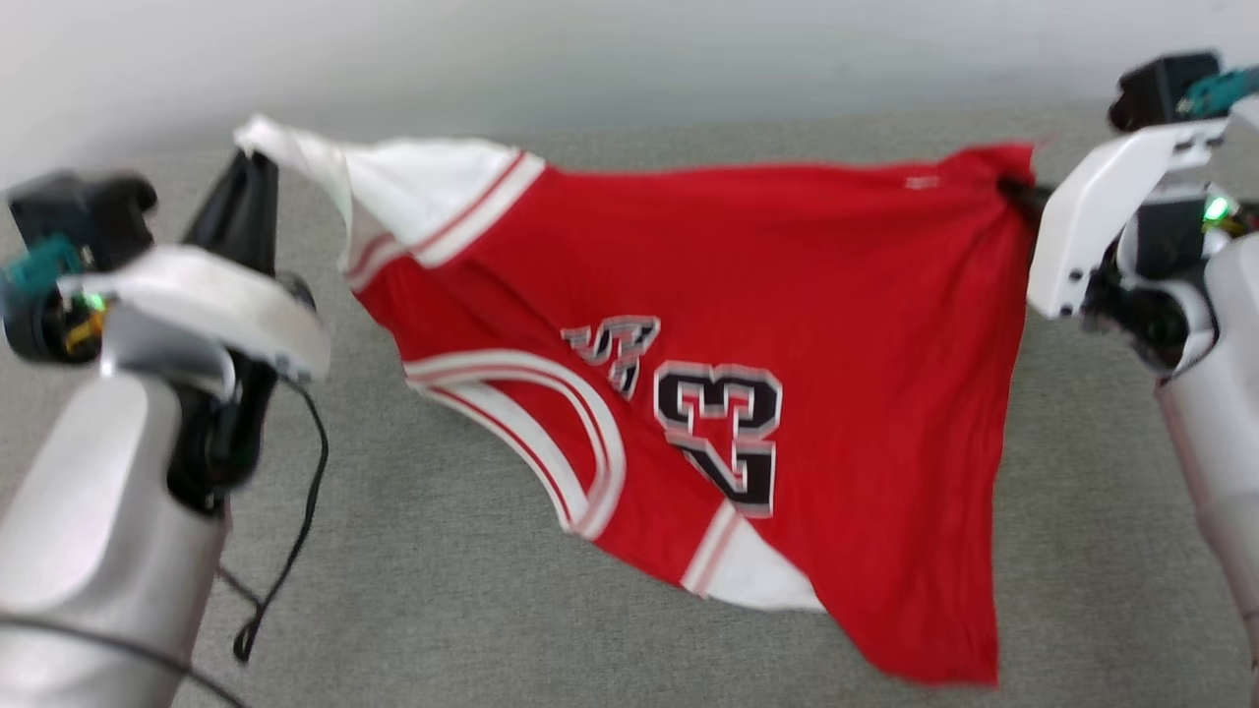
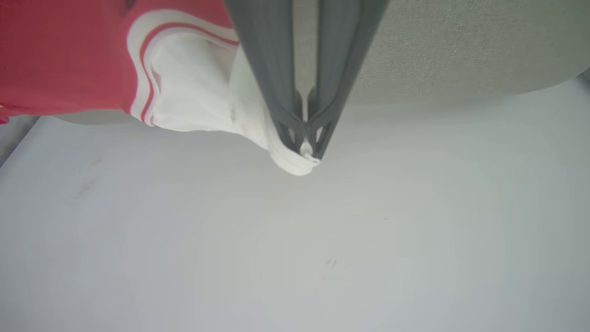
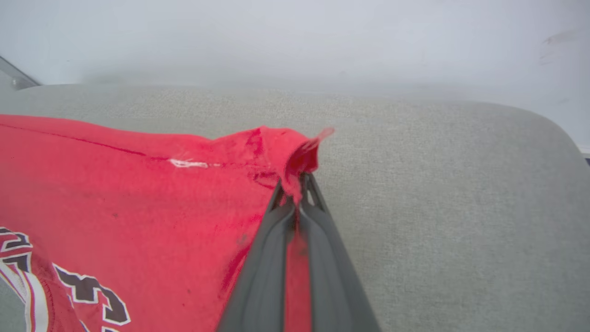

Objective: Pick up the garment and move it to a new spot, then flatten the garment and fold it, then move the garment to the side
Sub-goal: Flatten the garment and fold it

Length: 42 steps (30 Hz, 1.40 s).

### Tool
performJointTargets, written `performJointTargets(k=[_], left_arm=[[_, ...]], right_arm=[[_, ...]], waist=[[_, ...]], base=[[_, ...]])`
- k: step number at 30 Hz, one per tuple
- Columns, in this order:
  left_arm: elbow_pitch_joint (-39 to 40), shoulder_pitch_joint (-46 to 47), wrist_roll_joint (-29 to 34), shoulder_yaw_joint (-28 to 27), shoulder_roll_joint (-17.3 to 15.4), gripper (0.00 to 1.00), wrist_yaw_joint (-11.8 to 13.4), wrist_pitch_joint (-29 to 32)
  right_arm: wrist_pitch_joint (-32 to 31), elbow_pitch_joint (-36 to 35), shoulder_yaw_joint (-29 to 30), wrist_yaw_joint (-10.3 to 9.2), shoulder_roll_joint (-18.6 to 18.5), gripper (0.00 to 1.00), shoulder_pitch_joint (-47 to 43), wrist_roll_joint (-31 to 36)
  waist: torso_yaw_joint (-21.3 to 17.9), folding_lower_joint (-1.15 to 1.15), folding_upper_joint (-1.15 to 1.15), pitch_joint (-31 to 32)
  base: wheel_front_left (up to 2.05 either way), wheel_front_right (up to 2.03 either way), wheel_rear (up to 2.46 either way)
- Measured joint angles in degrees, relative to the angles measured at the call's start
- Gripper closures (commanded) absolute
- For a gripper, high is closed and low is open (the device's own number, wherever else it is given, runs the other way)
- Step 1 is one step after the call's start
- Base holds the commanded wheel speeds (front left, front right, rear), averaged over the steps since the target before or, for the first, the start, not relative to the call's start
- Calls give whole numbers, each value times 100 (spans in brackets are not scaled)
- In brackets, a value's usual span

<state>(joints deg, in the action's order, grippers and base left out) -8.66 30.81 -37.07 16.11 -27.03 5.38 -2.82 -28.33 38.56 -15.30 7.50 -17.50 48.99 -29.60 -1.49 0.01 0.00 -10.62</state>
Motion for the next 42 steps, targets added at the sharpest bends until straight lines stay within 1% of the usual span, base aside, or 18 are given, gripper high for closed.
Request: performJointTargets(k=[7,12,14,16,21,22,25,26,27,28,29,31,32,33,37,39,42], left_arm=[[-1647,1773,-152,-45,458,100,-237,-41],[-2521,3175,-31,-62,460,100,-449,-255],[-2783,3727,5,-85,465,100,-492,-323],[-3026,4228,86,-89,436,100,-487,-364],[-3398,5367,182,-120,412,100,-454,-408],[-3471,5794,264,-101,378,100,-466,-431],[-3557,6375,310,-90,359,100,-475,-436],[-3557,6375,310,-90,359,100,-475,-436],[-3597,6703,331,-65,367,100,-498,-449],[-3613,6835,364,-41,372,100,-517,-442],[-3712,7086,415,22,375,100,-571,-472],[-3786,7183,458,71,377,100,-593,-479],[-3786,7183,458,71,377,100,-593,-479],[-3891,7212,467,116,391,100,-646,-519],[-4153,7104,415,145,442,100,-771,-651],[-4277,6937,409,180,452,100,-848,-719],[-4464,6496,330,211,500,100,-960,-826]], right_arm=[[749,441,402,0,146,100,965,225],[1203,609,653,0,207,100,1912,427],[1329,598,706,0,226,100,2318,432],[1486,580,753,1,225,100,2666,476],[1594,636,940,1,149,100,3552,563],[1649,613,988,1,142,100,3919,605],[1678,578,1043,1,130,100,4389,660],[1678,578,1043,1,130,100,4389,660],[1707,549,1073,1,111,100,4646,677],[1720,531,1069,1,98,100,4746,700],[1766,530,1034,1,92,100,4951,708],[1802,525,964,1,99,100,5035,705],[1802,525,964,1,99,100,5035,705],[1872,547,895,0,112,100,5046,679],[1949,719,681,1,164,100,4942,573],[2036,810,531,0,180,100,4829,500],[2172,982,247,0,231,100,4445,350]], waist=[[-188,0,0,156],[-272,0,0,-67],[-296,0,0,-210],[-312,0,0,-375],[-316,0,0,-845],[-306,0,0,-1068],[-284,0,0,-1429],[-284,0,0,-1429],[-263,0,0,-1683],[-252,0,0,-1810],[-217,1,0,-2180],[-199,1,0,-2417],[-199,1,0,-2417],[-181,0,0,-2643],[-156,1,0,-2981],[-153,1,0,-3070],[-178,1,0,-3010]], base=[[0,0,0],[0,0,0],[0,0,0],[0,0,0],[0,0,0],[0,0,0],[0,0,0],[0,0,0],[0,0,0],[0,0,0],[0,0,0],[0,0,0],[0,0,0],[0,0,0],[0,0,0],[0,0,0],[0,0,0]])
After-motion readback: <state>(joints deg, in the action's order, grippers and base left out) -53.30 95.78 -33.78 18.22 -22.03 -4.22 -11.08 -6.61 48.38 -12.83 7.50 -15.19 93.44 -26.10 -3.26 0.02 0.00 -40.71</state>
